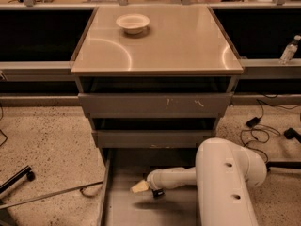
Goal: Pick rxbar chocolate from bottom drawer and place on counter
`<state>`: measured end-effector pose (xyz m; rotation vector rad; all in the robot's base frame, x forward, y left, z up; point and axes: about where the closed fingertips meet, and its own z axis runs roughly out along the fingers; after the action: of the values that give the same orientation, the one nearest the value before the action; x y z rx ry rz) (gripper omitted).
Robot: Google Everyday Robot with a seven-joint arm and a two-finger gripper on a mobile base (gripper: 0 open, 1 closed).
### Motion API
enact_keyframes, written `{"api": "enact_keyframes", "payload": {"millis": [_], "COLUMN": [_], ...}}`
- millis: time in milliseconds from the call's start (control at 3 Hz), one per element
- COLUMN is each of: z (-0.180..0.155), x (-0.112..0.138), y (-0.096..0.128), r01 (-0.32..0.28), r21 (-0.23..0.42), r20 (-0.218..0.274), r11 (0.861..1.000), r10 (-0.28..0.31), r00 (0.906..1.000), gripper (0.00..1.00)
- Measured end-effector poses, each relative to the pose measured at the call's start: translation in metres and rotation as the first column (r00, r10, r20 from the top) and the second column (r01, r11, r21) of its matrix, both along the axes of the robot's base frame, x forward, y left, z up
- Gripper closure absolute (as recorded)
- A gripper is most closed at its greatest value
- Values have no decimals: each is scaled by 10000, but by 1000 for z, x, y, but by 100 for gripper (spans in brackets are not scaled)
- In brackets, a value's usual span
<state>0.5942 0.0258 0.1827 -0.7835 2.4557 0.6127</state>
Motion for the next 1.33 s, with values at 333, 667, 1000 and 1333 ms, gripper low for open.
{"api": "enact_keyframes", "payload": {"millis": [333, 667, 1000, 1333], "z": [-21, -43, -57, -68], "x": [7, 9, 9, 7], "y": [-8, -23, -32, -40], "r01": [171, 433, 572, 719], "r21": [-161, -304, -414, -441], "r20": [-103, -288, -413, -578], "r11": [9997, 9986, 9975, 9964], "r10": [-172, -442, -589, -744], "r00": [9998, 9986, 9974, 9955], "gripper": [0, 0, 0, 0]}}
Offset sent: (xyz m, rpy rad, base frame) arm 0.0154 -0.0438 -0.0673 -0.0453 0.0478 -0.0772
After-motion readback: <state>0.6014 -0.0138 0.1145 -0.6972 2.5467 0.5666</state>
